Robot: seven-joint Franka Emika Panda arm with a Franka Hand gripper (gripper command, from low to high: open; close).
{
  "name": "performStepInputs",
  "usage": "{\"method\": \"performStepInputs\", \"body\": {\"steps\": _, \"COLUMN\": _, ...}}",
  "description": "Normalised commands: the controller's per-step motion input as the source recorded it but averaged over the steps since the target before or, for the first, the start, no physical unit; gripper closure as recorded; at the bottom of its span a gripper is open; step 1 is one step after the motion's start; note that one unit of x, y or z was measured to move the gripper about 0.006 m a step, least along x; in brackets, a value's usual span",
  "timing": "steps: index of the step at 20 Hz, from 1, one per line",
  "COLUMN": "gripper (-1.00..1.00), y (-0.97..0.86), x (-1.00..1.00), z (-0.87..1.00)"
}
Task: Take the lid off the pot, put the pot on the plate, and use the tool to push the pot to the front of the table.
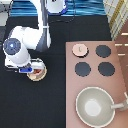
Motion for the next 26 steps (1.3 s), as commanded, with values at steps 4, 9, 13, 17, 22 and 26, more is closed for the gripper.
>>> {"method": "performStepInputs", "body": {"steps": 4, "gripper": -1.00, "y": -0.03, "x": -0.36, "z": 0.20}}
{"method": "performStepInputs", "body": {"steps": 9, "gripper": -1.00, "y": -0.04, "x": -0.45, "z": 0.70}}
{"method": "performStepInputs", "body": {"steps": 13, "gripper": -1.00, "y": -0.10, "x": -0.58, "z": 0.77}}
{"method": "performStepInputs", "body": {"steps": 17, "gripper": -1.00, "y": -0.29, "x": -0.59, "z": 0.68}}
{"method": "performStepInputs", "body": {"steps": 22, "gripper": -1.00, "y": -0.44, "x": -0.52, "z": 0.46}}
{"method": "performStepInputs", "body": {"steps": 26, "gripper": -1.00, "y": -0.43, "x": -0.53, "z": 0.37}}
